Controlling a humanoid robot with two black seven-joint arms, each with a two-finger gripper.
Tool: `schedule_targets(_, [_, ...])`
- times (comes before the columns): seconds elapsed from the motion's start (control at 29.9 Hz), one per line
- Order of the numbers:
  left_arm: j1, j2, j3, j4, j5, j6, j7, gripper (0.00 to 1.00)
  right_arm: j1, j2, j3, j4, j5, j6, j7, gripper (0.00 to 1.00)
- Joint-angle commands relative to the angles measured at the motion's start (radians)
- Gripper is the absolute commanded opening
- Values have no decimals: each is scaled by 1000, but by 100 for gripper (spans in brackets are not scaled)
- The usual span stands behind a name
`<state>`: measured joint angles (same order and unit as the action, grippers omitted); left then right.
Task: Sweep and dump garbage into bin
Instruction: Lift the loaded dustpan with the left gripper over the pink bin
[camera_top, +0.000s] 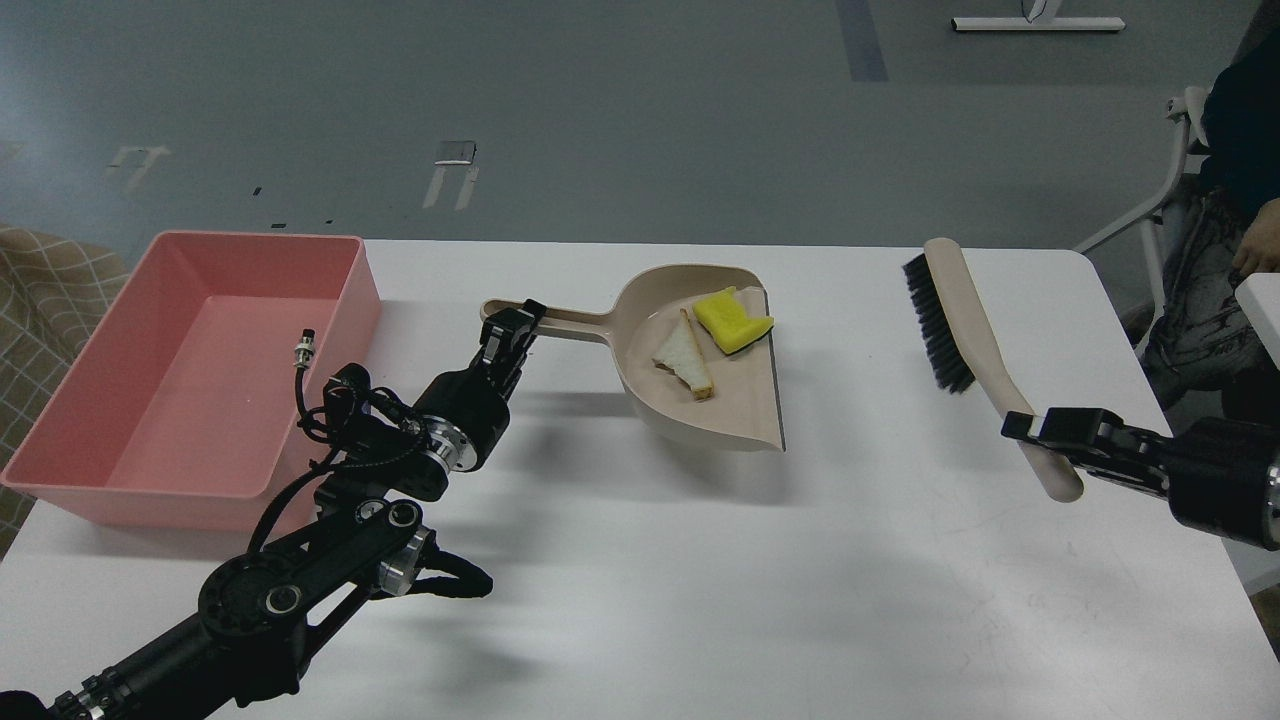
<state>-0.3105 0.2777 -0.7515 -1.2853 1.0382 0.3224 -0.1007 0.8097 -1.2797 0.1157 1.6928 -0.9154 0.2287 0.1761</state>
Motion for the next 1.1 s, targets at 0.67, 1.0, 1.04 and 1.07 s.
schedule_targets(0.67, [62,380,-449,-250,-385,-167,99,0,-124,-36,-4,-2,-5,-9,3,0])
schedule_targets(1.0, [485,463,-866,-195,-420,-465,84,0,-124,-21,-5,-2,-5,-12,3,0])
schedule_targets(1.04, [534,462,-922,-181,-417,-500,81,0,-124,-18,-5,-2,-5,-14,3,0])
schedule_targets(1.07, [534,462,-922,-181,-417,-500,81,0,-124,-18,-5,-2,-5,-14,3,0])
